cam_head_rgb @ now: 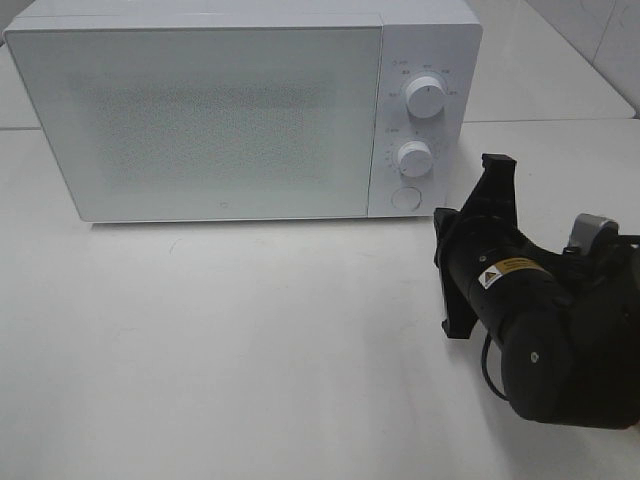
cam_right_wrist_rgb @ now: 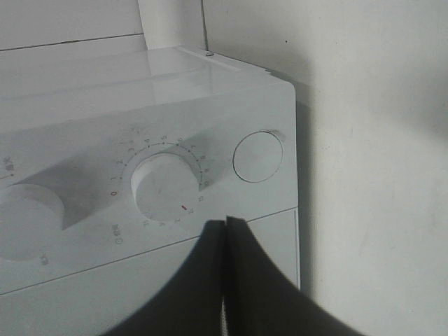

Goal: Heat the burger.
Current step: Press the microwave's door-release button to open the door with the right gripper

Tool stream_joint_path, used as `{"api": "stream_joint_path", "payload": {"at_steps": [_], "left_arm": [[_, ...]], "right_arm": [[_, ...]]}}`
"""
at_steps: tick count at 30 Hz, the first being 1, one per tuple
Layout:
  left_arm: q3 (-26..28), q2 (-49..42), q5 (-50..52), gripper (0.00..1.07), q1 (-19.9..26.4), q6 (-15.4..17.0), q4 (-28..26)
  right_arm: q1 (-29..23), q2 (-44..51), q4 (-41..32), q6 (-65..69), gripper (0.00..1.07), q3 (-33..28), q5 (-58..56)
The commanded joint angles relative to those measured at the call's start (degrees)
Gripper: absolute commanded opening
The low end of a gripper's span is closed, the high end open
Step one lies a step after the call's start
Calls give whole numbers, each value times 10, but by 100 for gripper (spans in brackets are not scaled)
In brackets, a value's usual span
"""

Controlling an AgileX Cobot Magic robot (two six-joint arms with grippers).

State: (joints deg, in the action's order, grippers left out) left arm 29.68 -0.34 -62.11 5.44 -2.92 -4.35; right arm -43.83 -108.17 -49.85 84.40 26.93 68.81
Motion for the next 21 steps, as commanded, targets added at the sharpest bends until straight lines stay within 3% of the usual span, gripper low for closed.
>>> {"api": "stream_joint_path", "payload": {"at_steps": [1, 21], "left_arm": [[-1, -11, 9, 100, -4, 1, -6], [-1, -10, 9, 100, -4, 1, -6]], "right_arm": [[-1, -26, -2, -2, 1, 32, -19], [66, -100, 46, -54, 0, 147, -83]]}}
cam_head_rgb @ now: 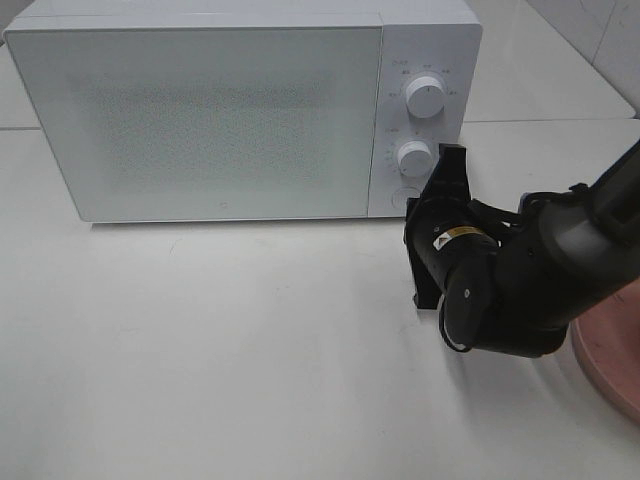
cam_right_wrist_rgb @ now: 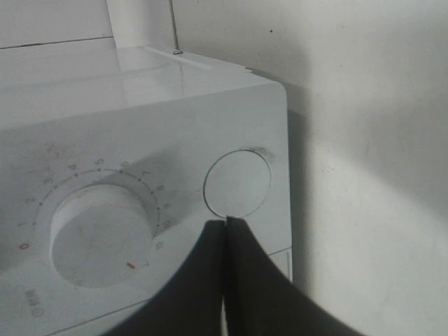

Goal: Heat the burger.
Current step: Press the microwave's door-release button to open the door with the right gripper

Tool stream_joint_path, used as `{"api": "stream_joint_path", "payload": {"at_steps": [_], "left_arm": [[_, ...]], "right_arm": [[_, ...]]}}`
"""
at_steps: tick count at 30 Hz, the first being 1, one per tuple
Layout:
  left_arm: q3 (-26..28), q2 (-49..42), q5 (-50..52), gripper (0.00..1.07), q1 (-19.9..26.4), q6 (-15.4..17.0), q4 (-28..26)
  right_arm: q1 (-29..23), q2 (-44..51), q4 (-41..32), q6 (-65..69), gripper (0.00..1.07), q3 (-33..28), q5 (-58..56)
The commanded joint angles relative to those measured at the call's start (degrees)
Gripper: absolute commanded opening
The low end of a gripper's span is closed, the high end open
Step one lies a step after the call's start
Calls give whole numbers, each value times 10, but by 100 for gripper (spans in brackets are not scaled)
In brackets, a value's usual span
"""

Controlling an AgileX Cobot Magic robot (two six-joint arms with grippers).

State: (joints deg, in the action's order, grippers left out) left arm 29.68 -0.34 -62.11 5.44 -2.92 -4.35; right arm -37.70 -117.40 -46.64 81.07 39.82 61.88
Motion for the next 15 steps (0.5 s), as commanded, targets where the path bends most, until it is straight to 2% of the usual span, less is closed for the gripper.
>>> {"api": "stream_joint_path", "payload": {"at_steps": [1, 15], "left_arm": [[-1, -10, 9, 100, -4, 1, -6], [-1, -10, 9, 100, -4, 1, -6]], "right_arm": [[10, -14, 16, -22, 0, 29, -32], [44, -25, 26, -77, 0, 65, -78]]}}
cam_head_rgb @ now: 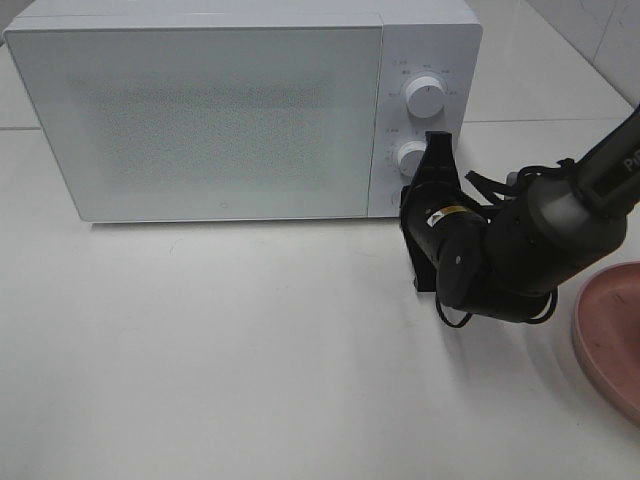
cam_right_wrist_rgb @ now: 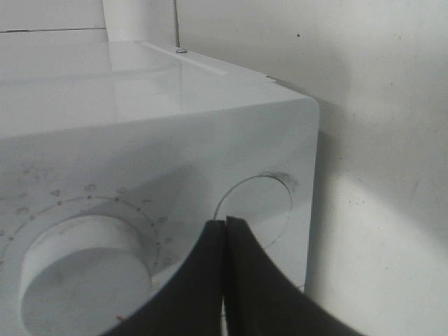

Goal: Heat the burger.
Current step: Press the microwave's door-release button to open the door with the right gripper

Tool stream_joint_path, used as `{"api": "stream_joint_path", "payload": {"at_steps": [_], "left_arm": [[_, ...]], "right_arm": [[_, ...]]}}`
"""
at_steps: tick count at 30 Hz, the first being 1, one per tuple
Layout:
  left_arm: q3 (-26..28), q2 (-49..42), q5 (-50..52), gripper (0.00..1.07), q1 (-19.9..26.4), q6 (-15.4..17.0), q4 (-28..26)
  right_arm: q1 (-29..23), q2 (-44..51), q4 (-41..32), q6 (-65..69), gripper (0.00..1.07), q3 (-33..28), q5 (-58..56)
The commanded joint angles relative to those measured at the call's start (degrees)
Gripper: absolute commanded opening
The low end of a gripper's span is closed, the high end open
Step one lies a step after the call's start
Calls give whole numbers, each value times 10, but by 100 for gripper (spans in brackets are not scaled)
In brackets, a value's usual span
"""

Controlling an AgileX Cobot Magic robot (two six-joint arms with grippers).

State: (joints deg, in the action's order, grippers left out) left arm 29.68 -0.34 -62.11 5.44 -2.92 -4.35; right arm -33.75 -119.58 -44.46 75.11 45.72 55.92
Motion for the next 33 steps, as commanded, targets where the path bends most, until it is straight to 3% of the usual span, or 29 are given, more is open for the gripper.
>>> {"api": "stream_joint_path", "payload": {"at_steps": [1, 25, 33], "left_arm": [[-1, -10, 9, 100, -4, 1, -6], [-1, -10, 9, 100, -4, 1, -6], [-1, -10, 9, 100, -4, 1, -6]], "right_arm": [[5, -3, 5, -17, 0, 6, -18], [17, -39, -10, -19, 0, 52, 9], [17, -53, -15, -23, 0, 92, 50]]}}
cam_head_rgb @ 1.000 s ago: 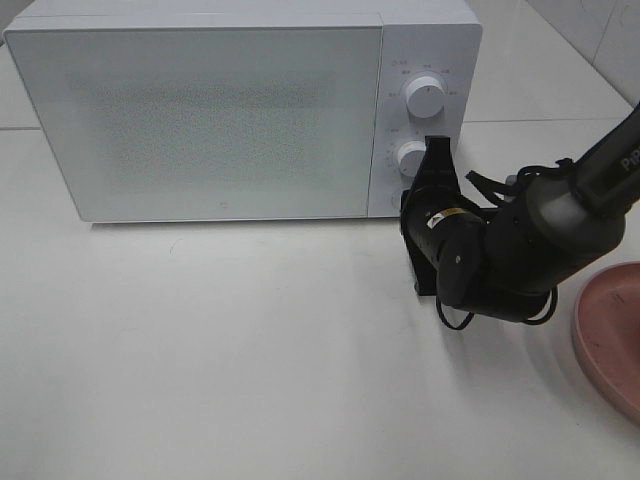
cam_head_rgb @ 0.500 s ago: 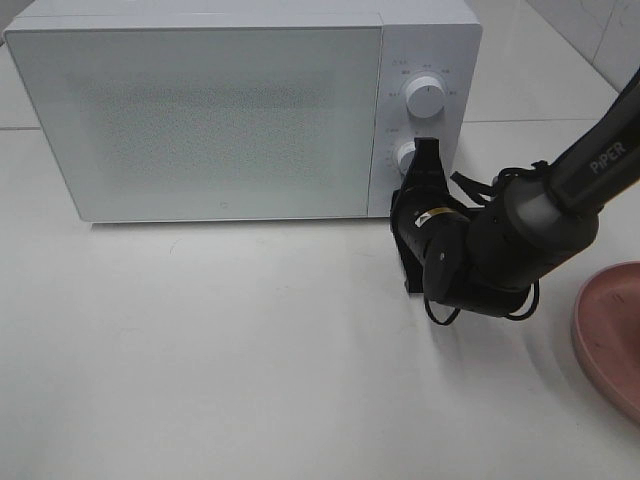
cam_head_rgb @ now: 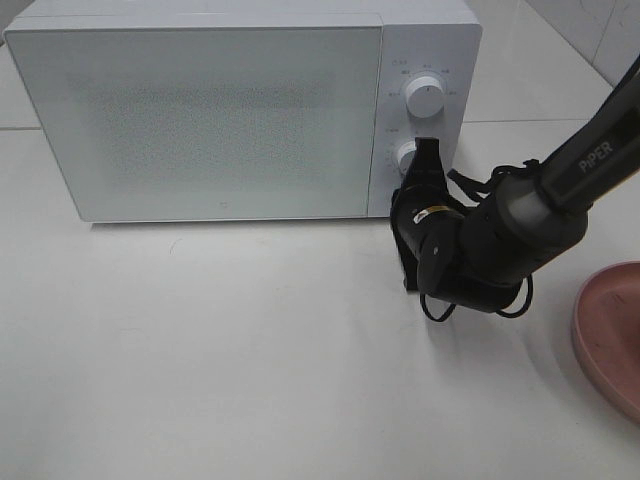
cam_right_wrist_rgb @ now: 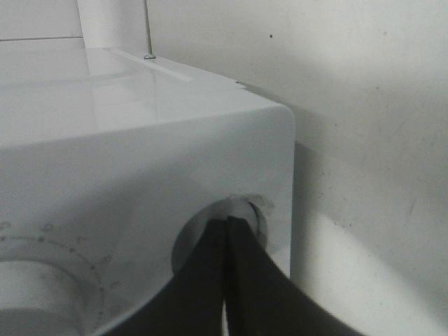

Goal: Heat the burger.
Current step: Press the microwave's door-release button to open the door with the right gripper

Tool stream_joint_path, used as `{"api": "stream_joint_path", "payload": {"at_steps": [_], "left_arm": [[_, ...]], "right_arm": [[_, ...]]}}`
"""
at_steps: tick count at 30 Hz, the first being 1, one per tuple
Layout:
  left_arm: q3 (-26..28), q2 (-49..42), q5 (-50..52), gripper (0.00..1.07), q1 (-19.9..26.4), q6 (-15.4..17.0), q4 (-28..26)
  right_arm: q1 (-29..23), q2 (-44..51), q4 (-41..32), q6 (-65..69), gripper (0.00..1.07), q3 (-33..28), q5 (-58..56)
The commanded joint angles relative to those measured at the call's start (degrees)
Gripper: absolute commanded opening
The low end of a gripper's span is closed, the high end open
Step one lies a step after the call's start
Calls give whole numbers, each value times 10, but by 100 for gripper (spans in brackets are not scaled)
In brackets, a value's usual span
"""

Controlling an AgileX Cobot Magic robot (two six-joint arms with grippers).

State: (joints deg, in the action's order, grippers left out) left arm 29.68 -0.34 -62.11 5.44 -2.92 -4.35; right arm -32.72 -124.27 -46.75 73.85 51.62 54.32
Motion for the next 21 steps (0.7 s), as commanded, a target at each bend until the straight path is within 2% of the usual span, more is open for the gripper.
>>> {"api": "stream_joint_path", "payload": {"at_steps": [1, 4, 9, 21], "left_arm": [[-1, -10, 9, 100, -4, 1, -6], [-1, -10, 9, 100, -4, 1, -6], [-1, -10, 9, 100, -4, 1, -6], [-1, -10, 9, 100, -4, 1, -6]], "right_arm": [[7, -13, 8, -10, 0, 46, 94], [7, -23, 8, -11, 0, 62, 138], [7, -32, 10, -30, 0, 92, 148], [6, -30, 11, -30, 0, 91, 117]]}}
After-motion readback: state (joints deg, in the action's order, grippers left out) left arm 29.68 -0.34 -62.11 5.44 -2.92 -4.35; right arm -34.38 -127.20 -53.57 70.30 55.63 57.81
